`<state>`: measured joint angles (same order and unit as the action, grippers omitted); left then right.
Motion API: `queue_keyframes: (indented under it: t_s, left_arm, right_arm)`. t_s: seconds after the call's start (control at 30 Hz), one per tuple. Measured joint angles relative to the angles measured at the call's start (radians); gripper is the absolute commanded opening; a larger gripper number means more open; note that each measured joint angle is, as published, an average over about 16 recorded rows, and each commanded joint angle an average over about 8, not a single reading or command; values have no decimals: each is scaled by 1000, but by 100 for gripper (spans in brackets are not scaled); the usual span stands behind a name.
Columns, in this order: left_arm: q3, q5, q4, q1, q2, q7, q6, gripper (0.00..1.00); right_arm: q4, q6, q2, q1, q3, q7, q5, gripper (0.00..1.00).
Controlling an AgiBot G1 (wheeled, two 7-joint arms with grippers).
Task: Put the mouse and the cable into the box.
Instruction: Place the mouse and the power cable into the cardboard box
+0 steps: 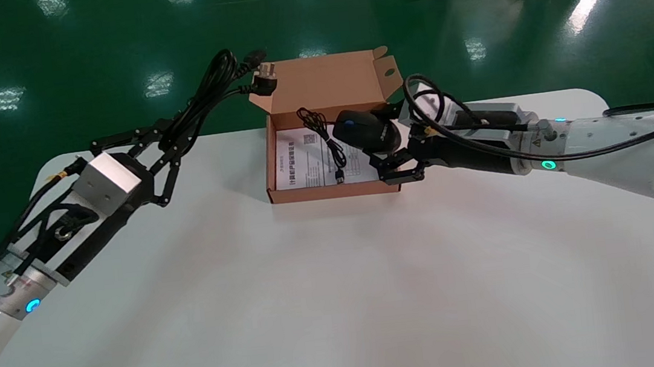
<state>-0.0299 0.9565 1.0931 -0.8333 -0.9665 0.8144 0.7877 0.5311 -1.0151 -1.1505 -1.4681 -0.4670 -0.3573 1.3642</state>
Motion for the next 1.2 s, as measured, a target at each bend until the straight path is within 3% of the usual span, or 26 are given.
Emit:
queue_keyframes:
  t_s: [0.33, 0.73, 1.0, 1.2]
  left_arm:
    - [-7, 15, 41, 33, 22, -19, -11, 0]
    - [-33, 47, 89, 39, 26, -52, -41, 0]
    - [-47, 63, 93, 27, 27, -57, -43, 0]
    - [-57, 80, 92, 22, 29, -50, -45, 0]
  right_arm:
    - [-205, 2, -95, -52, 1, -131, -8, 0]
    - [-372, 42, -140, -87, 27, -263, -39, 1]
    - [-437, 63, -159, -97, 41, -306, -58, 97]
    - [-464, 62, -165, -105, 46, -322, -65, 100]
